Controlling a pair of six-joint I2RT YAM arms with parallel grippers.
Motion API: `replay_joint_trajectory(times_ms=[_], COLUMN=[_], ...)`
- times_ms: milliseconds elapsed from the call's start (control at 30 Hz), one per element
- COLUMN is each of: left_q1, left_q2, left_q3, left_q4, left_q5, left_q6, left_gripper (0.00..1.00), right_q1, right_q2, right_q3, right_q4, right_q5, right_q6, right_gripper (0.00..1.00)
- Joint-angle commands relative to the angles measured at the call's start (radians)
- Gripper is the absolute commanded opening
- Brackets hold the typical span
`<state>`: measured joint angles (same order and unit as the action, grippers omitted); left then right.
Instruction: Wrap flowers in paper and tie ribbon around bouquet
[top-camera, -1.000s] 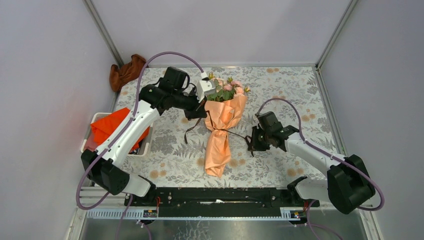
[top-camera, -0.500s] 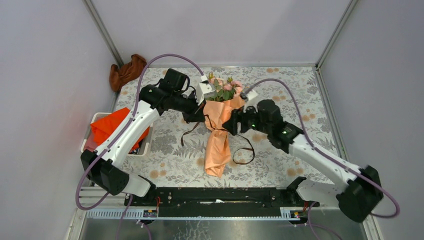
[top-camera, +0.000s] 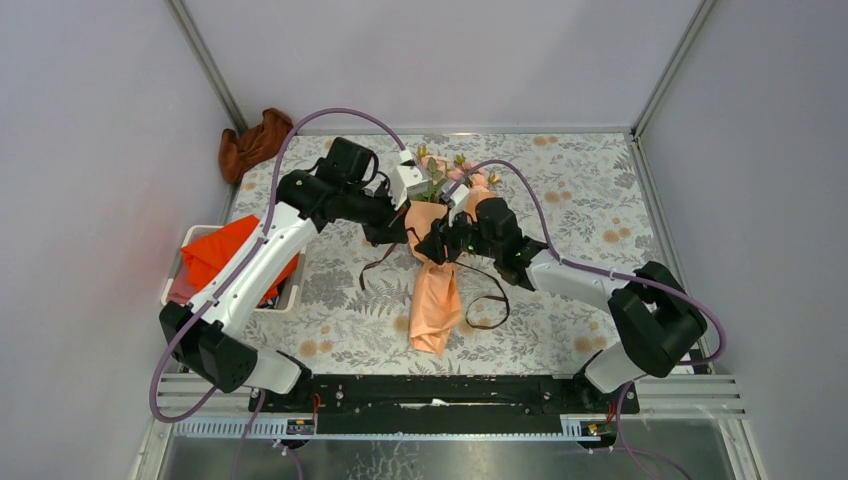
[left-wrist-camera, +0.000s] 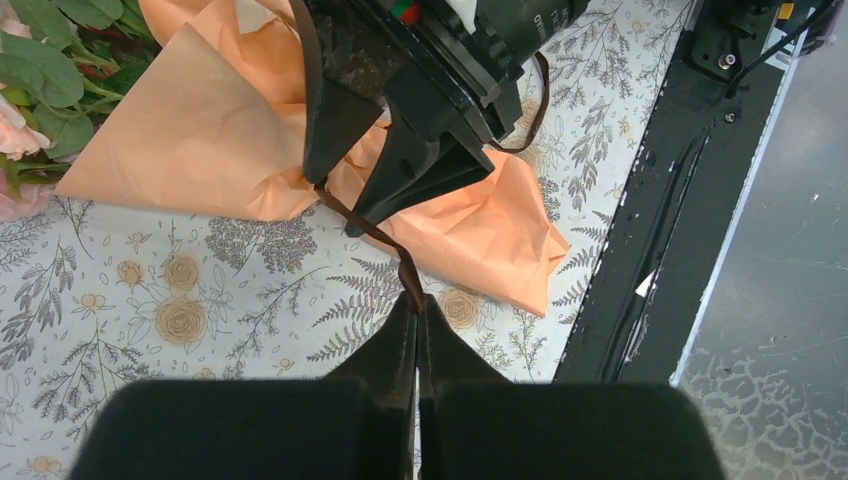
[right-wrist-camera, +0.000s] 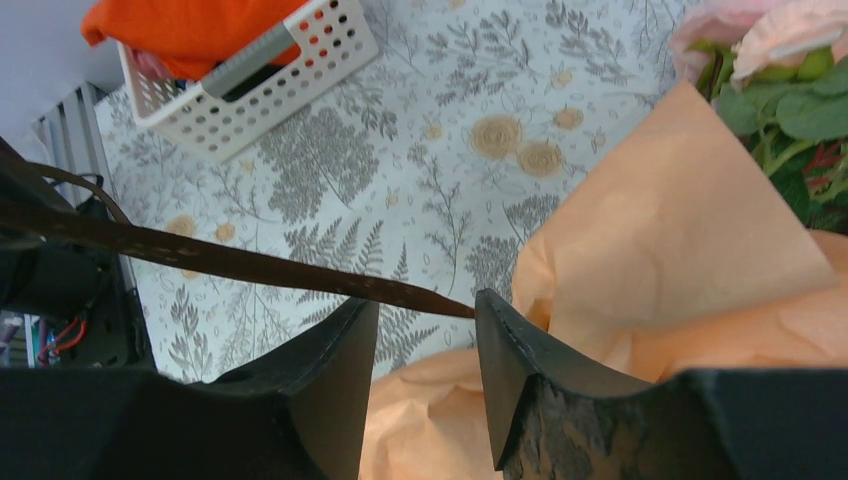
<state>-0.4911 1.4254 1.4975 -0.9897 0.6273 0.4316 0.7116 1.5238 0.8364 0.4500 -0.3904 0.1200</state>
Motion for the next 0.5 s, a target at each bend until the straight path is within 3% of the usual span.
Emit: replay_joint_trajectory(times_ms=[0,100,133,200,267,333,467], left_q1=[-0.006,-0.006,-0.006,-0.005,-0.004,-0.003,-0.003], left_q2=[-0.016,-0.017,-0.018,-0.021,-0.030,-0.049,-0.078], left_q3=[0.016,0.014,0.012,0.006,-0.014,-0.078,-0.281], left_q4=[0.012,0.013,0.012,0.013,0.017,0.056,0.157], left_q5=[-0.017,-0.024,-0.024,-0.023,-0.032,-0.083,-0.322], left_q6=[-0.023,-0.025,-0.025,-0.027,-0.027,-0.038,-0.052], left_gripper=[0.00,0.00,0.00,0.00,0.00,0.00,0.00], right_q1=[0.009,0.008,0.008,0.008,0.009,0.008,0.008], right_q2=[0.029,0.039,0.039,0.033,0.017,-0.005,-0.022], right_q3=[0.006,0.005,0.004,0.001,0.000,0.002,0.004], right_q4=[0.188,0.196,0.198,0.192,0.157,0.097,0.013], right_q5=[-0.018,0.002,0.013,0.054,0.101,0.144,0.170], right_q6=[0.040,0.060,0.063,0.078,0.089,0.118,0.177], right_gripper=[0.48,0.42,0.36,0.13,0.00,0.00,0.00])
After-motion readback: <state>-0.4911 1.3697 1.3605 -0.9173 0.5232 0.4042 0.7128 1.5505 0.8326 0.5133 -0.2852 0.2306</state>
